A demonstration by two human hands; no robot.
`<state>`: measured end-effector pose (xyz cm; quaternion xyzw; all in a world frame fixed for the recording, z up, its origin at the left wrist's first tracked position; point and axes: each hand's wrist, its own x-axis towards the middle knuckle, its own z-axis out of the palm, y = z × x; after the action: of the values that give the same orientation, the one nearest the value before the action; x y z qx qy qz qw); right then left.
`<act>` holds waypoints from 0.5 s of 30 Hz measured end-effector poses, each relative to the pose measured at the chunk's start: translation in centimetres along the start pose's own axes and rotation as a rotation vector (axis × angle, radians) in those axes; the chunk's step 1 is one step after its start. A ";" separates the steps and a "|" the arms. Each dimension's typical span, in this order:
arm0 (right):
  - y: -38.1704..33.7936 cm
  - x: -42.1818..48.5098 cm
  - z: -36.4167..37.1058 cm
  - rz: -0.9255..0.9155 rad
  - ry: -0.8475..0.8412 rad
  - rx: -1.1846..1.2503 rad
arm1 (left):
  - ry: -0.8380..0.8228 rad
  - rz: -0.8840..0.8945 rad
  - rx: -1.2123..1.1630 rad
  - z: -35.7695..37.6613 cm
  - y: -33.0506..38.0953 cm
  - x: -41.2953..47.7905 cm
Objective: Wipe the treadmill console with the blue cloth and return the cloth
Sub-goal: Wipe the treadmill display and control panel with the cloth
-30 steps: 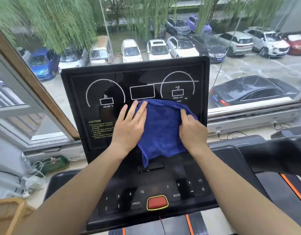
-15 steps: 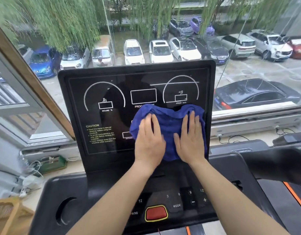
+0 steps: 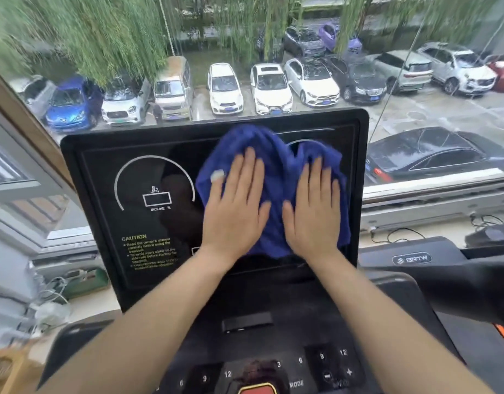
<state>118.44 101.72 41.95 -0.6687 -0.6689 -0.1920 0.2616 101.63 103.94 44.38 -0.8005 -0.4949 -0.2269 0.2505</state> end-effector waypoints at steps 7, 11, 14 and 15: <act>1.2 1.9 -0.2 -0.387 0.035 -0.058 | 0.035 -0.002 0.031 0.2 0.0 0.8; 3.4 4.1 -1.4 -0.021 0.062 -0.009 | 0.049 -0.007 -0.014 -0.7 2.6 4.6; 3.2 -2.6 0.1 0.210 -0.060 0.017 | -0.037 0.179 -0.016 1.3 4.3 -1.1; 2.6 -4.9 0.8 0.199 -0.128 0.004 | -0.068 0.210 -0.011 1.9 4.3 -3.3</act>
<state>120.81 98.41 38.15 -0.7422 -0.6150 -0.1205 0.2372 104.38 101.25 40.20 -0.8566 -0.4154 -0.1748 0.2513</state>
